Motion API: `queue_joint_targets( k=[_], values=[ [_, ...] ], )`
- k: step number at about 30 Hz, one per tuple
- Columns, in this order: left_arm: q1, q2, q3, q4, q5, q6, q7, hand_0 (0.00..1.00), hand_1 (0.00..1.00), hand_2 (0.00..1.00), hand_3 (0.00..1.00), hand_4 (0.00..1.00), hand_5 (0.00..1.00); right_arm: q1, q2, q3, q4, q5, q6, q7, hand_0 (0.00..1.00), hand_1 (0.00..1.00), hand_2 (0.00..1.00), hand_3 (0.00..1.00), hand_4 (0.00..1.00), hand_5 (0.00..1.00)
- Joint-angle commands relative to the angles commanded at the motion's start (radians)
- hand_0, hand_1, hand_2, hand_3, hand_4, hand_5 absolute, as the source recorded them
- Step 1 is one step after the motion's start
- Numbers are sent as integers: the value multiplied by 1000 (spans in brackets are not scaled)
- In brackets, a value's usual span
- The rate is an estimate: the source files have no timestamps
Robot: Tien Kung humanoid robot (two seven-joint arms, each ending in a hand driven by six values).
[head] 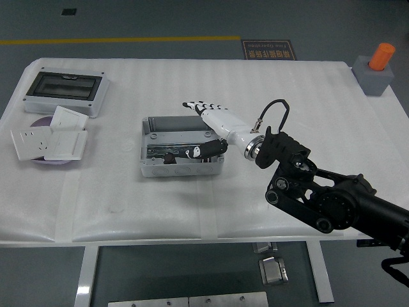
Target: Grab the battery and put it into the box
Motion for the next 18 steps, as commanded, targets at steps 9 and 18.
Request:
queue_joint_targets(
  k=[9, 18],
  values=[
    [3, 3, -1, 0, 2, -2, 4, 584, 641, 483, 544, 576, 331, -105, -152, 219, 164, 98, -48, 38, 998, 998, 998, 998, 998, 529],
    [13, 9, -50, 0, 64, -11, 34, 584, 641, 483, 545, 573, 321, -257, -291, 504, 220, 124, -66, 85, 945, 807, 812, 958, 884, 436]
  ],
)
